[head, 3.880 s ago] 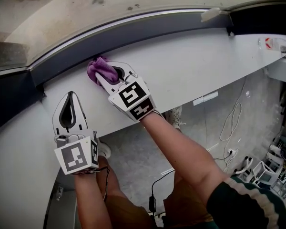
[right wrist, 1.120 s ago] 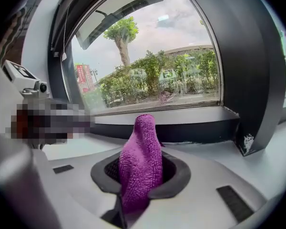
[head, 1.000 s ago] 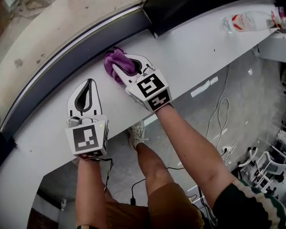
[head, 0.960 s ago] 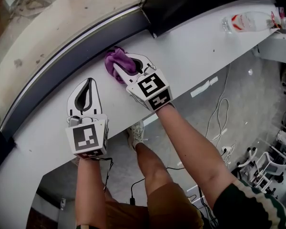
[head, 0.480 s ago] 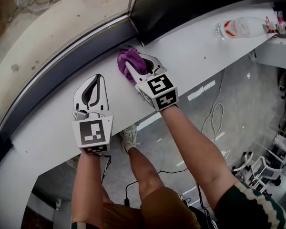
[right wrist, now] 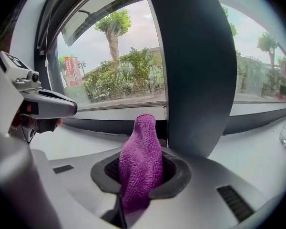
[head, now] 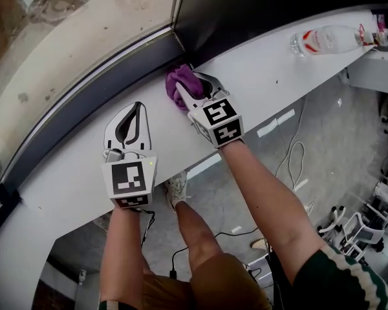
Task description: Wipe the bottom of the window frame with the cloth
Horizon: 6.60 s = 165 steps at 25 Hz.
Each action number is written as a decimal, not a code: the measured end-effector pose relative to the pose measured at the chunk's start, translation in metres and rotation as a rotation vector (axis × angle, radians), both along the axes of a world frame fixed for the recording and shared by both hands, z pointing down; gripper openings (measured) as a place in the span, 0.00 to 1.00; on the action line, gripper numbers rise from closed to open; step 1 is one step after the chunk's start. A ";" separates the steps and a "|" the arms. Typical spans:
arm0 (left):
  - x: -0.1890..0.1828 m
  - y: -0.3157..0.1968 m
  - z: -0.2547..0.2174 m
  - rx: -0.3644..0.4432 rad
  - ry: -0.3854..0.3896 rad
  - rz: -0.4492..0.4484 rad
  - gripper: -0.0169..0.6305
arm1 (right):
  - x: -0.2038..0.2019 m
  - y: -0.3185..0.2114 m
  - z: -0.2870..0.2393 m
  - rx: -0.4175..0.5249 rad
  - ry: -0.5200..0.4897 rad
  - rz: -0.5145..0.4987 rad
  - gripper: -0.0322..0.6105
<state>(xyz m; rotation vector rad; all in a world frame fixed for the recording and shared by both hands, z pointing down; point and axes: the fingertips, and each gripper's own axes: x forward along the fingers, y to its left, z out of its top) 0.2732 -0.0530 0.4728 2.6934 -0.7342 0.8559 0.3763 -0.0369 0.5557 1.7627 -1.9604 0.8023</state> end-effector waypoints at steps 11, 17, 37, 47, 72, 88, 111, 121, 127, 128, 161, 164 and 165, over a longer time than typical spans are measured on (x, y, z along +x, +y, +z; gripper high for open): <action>0.012 0.010 0.005 -0.060 0.019 0.004 0.04 | -0.001 0.003 0.006 -0.024 -0.022 0.000 0.20; 0.019 0.017 0.008 -0.084 0.033 0.000 0.04 | -0.003 0.006 0.007 -0.027 -0.013 -0.025 0.20; 0.019 0.050 0.021 -0.093 -0.012 0.117 0.04 | -0.013 0.043 0.010 -0.051 -0.024 -0.029 0.20; 0.013 0.071 0.025 -0.123 -0.016 0.137 0.04 | -0.019 0.072 0.011 -0.061 -0.038 -0.027 0.20; 0.002 0.116 0.027 -0.126 -0.016 0.201 0.04 | -0.026 0.116 0.013 -0.052 -0.032 0.032 0.20; 0.005 0.142 0.034 -0.132 -0.008 0.230 0.04 | -0.037 0.143 0.012 -0.047 -0.016 0.019 0.20; 0.000 0.177 0.056 -0.172 -0.001 0.237 0.04 | -0.051 0.190 0.010 -0.021 -0.014 0.045 0.20; -0.021 0.172 0.057 -0.177 -0.002 0.206 0.04 | -0.052 0.192 0.010 -0.013 -0.005 0.075 0.20; -0.038 0.163 0.056 -0.164 -0.012 0.215 0.04 | -0.058 0.188 0.011 -0.020 0.001 0.072 0.20; -0.041 0.162 0.056 -0.165 -0.014 0.212 0.04 | -0.060 0.187 0.011 -0.020 0.002 0.070 0.20; -0.185 0.137 0.050 -0.183 -0.025 0.070 0.04 | -0.200 0.161 0.011 -0.040 -0.041 -0.014 0.20; -0.194 0.137 0.052 -0.192 -0.020 0.058 0.04 | -0.209 0.159 0.011 -0.041 -0.043 -0.010 0.20; -0.197 0.137 0.053 -0.194 -0.018 0.054 0.04 | -0.212 0.159 0.012 -0.042 -0.044 -0.011 0.20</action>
